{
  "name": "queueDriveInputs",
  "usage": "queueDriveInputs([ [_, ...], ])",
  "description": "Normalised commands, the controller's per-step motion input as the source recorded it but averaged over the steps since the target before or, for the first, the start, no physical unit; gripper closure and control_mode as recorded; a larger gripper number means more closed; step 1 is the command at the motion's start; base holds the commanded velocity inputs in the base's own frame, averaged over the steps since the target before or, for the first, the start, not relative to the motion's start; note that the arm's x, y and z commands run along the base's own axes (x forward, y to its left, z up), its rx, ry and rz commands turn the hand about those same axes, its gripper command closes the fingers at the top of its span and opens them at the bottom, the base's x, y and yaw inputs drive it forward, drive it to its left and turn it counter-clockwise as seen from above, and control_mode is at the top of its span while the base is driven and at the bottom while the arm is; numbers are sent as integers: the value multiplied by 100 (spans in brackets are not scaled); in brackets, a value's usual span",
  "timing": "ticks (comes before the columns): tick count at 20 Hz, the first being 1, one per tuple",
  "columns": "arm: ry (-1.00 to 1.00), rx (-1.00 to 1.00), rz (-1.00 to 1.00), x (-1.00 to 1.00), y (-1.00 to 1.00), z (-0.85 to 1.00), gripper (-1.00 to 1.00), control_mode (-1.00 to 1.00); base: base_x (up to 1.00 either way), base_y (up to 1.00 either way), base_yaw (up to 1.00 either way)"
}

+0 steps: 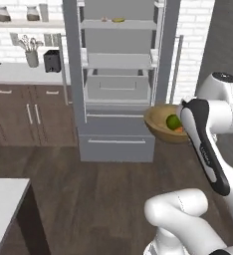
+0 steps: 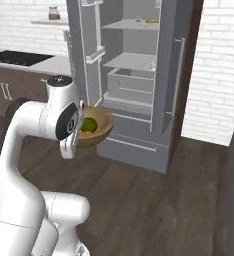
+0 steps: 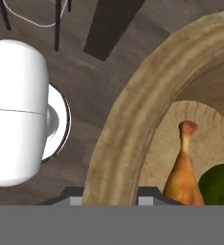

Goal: Pick the chicken drumstick and lime from their plates and place them in the bowl. Then put the bowl in the fridge.

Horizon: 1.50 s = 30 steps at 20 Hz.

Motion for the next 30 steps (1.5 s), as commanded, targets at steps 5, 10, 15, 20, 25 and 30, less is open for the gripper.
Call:
queueDriveInputs([
  [5,0,0,0,0,0,0,100,100,100,16,-30],
  [10,0,0,0,0,0,0,100,100,100,42,-2],
  [15,0,0,0,0,0,0,100,100,100,15,0],
  [20,0,0,0,0,0,0,100,100,93,28,-1],
  [25,0,0,0,0,0,0,100,100,56,63,-9],
  [30,0,0,0,0,0,0,100,100,58,31,-24],
])
